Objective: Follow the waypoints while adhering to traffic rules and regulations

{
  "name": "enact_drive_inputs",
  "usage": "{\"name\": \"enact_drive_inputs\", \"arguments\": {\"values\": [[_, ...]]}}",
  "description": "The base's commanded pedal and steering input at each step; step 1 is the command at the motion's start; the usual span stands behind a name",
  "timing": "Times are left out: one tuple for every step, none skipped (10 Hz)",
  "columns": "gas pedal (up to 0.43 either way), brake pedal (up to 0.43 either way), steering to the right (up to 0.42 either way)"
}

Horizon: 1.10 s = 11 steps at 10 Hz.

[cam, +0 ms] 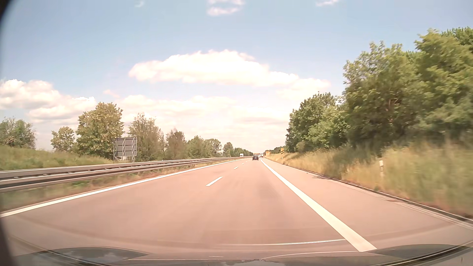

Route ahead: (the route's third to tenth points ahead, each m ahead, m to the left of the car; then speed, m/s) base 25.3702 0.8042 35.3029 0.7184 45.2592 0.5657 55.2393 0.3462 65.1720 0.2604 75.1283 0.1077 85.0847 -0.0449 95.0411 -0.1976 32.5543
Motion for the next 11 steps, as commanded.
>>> {"name": "enact_drive_inputs", "arguments": {"values": [[0.331,0.006,0.0],[0.331,0.012,0.0],[0.331,0.012,0.0],[0.331,0.012,0.001],[0.331,0.006,0.003],[0.339,0.012,0.003],[0.339,0.012,0.003],[0.339,0.012,0.003],[0.339,0.012,0.003],[0.339,0.012,0.003],[0.339,0.012,0.003]]}}
